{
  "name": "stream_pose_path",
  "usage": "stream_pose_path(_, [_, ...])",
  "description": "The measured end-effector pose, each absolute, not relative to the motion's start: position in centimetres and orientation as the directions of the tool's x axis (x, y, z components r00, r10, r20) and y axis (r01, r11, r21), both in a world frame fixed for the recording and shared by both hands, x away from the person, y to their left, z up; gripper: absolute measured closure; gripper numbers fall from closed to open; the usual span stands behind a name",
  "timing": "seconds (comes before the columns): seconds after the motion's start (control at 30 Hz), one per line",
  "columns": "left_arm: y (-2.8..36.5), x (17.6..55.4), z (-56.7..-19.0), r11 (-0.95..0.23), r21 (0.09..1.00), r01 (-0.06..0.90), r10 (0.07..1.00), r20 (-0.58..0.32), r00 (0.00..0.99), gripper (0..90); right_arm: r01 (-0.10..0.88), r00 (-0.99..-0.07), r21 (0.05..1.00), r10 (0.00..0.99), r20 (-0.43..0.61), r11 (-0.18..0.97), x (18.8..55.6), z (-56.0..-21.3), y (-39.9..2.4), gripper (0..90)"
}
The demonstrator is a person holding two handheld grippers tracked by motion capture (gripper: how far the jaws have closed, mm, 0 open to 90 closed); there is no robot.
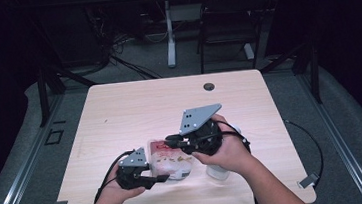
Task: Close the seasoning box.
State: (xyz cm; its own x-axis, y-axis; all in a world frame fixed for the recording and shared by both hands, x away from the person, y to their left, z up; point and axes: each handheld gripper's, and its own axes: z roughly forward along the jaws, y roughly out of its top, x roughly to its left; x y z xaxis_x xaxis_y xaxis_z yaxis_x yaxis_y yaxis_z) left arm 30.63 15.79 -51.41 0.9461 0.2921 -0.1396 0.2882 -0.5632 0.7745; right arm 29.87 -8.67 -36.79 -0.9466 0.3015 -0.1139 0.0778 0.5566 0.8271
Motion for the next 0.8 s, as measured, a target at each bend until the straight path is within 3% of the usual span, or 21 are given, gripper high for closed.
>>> stream_pose_path(0.33, [16.1, 30.6, -51.2, -0.576, 0.759, 0.303, 0.305, -0.144, 0.941, 62.2, 0.091, -0.935, 0.838, 0.337, -0.114, 0.537, 29.6, -37.1, -9.9, 73.7])
stream_pose_path(0.8, [16.5, 30.5, -50.7, -0.614, 0.729, 0.301, 0.316, -0.122, 0.941, 62.4, 0.114, -0.916, 0.862, 0.389, -0.102, 0.495, 29.3, -38.4, -12.0, 78.5])
